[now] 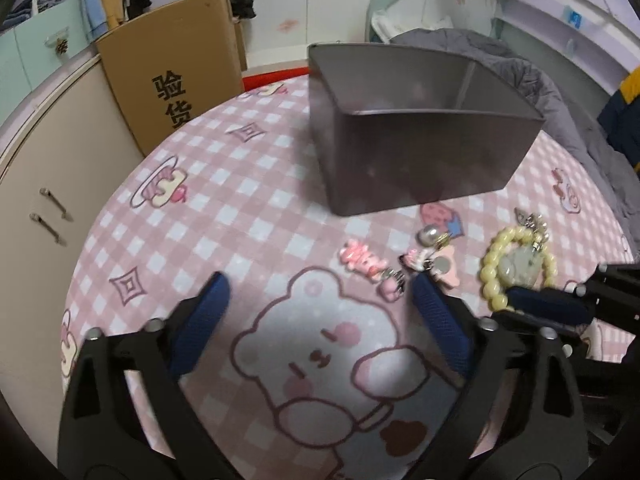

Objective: Organize jewelry
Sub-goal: 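Grasp a small silver charm with the left tool while the right tool grasps the jade bead bracelet, then lift the silver charm with the left tool while the right tool lifts the jade bracelet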

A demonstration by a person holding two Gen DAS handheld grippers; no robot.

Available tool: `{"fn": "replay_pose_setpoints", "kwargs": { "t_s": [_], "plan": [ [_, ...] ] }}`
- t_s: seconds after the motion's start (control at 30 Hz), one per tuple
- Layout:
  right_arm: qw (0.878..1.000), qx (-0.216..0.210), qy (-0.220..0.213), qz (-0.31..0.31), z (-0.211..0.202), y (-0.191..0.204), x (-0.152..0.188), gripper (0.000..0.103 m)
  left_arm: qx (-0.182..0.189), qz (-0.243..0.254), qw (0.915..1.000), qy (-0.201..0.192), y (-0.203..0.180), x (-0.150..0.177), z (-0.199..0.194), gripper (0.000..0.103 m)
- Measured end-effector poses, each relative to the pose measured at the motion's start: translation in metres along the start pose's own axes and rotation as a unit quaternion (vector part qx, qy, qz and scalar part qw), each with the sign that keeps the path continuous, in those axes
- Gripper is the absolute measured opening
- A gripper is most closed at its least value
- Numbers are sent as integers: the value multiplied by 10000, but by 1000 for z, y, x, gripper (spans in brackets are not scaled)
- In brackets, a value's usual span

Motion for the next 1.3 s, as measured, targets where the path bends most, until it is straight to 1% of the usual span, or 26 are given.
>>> {"fn": "replay_pose_setpoints", "kwargs": {
  "t_s": [0.03,0.07,0.1,0.13,0.17,0.2,0.27,0.33,0.43,0.53,0.6,0.77,0.93,1.0,1.1,1.2,1.23,1.3],
  "plan": [
    [10000,-4,-11,33,-1,-1,1,8,29,23,10000,-67,-2,-2,-1,68],
    [10000,-23,-14,67,-2,-1,1,8,53,30,9999,-124,-3,-3,-3,52],
    [9999,-57,-12,111,-2,-2,0,8,76,20,9999,-151,-3,-3,-4,43],
    [9997,-132,-18,200,-5,-3,0,8,141,-20,9997,-173,-3,-4,-6,29],
    [9995,-188,-38,250,-7,-3,0,8,224,-63,9996,-179,-2,-3,-7,17],
    [9988,-323,-68,352,-13,-3,-1,8,320,-114,9993,-181,-2,-3,-8,12],
    [9968,-570,-141,542,-25,-5,-4,8,471,-199,9985,-201,-2,0,-11,13],
    [9932,-843,-231,768,-39,-7,-8,8,519,-202,9982,-217,0,3,-15,13],
    [9880,-1143,-330,986,-57,-9,-13,8,634,-257,9973,-283,-1,11,-25,13],
    [9790,-1541,-430,1265,-76,-12,-20,8,663,-297,9966,-384,0,14,-39,13],
    [9699,-1857,-507,1488,-89,-13,-25,8,682,-329,9961,-458,1,12,-48,13],
    [9500,-2442,-681,1820,-113,-15,-40,8,732,-291,9944,-706,2,2,-73,13],
    [9402,-2689,-733,1956,-126,-15,-47,8,893,-180,9916,-917,-6,-9,-92,12],
    [9415,-2647,-734,1950,-127,-17,-47,8,916,-96,9913,-939,-12,-10,-94,12],
    [9425,-2584,-670,2009,-122,-21,-46,8,961,36,9921,-805,-22,-5,-86,13],
    [9438,-2514,-608,2056,-117,-25,-42,8,811,266,9953,-448,-30,5,-68,14],
    [9437,-2507,-598,2071,-116,-26,-41,8,728,364,9961,-336,-32,9,-63,16],
    [9429,-2512,-581,2109,-115,-27,-40,8,545,601,9966,-166,-38,16,-56,30]
  ]
}}
Point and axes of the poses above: each gripper's, at about its wrist camera, not at the fingertips, and z roughly the way its jaws point, y to its left, x to its underside, the point moved 8 cm from there along z, roughly the way its jaws point, and after that the axes turned 13 degrees about z, right-handed, at the moved point
